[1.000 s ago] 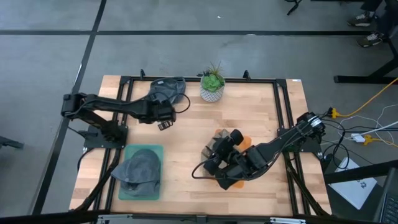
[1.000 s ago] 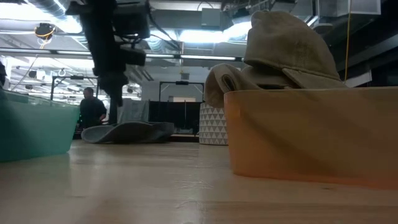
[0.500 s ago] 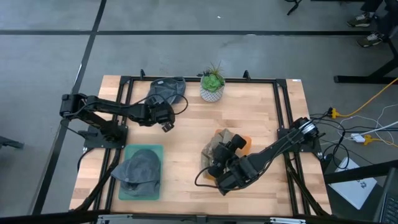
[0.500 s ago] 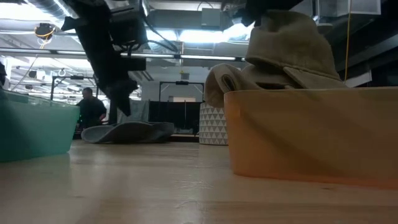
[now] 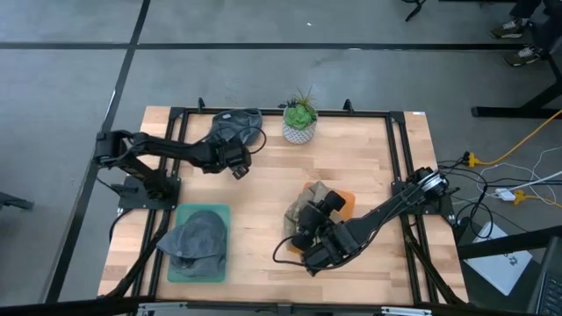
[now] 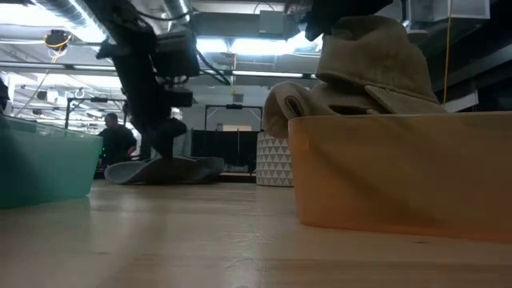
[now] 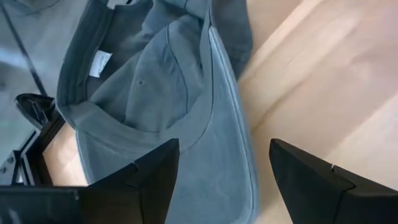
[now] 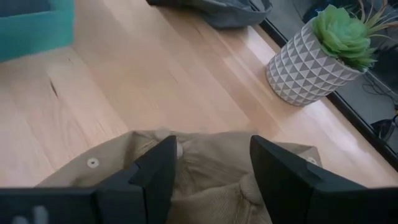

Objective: Pick & Place hat
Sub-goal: Put the blue cap into the green bin

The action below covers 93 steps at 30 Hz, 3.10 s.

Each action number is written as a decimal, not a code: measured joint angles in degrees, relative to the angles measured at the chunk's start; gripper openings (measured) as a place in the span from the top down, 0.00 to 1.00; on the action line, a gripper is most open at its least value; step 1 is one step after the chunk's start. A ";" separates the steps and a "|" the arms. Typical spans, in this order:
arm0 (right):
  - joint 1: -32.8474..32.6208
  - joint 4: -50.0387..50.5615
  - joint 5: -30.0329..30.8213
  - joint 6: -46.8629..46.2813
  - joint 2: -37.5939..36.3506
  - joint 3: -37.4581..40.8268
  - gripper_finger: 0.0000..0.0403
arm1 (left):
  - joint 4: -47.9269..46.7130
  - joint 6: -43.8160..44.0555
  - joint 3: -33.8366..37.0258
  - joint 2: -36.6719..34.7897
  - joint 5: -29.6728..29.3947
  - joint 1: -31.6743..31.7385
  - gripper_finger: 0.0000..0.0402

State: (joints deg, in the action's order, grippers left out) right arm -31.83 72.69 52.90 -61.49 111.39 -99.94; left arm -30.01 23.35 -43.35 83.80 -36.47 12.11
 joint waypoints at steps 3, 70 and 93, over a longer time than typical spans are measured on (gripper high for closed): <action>0.38 -1.25 0.02 0.17 0.00 -0.02 0.49 | 1.17 -0.04 0.00 2.61 -0.30 1.16 0.40; 9.35 -53.82 25.57 60.06 -0.02 0.00 0.49 | 8.41 7.48 -0.02 -46.99 14.59 -33.34 0.98; 10.32 -56.81 24.75 55.94 -0.59 -0.02 0.59 | 12.27 5.78 -0.02 -46.24 16.98 -36.12 0.98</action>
State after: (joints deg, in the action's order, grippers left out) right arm -21.52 15.88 77.66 -5.55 110.80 -99.96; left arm -17.74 29.14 -43.38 37.56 -19.49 -24.01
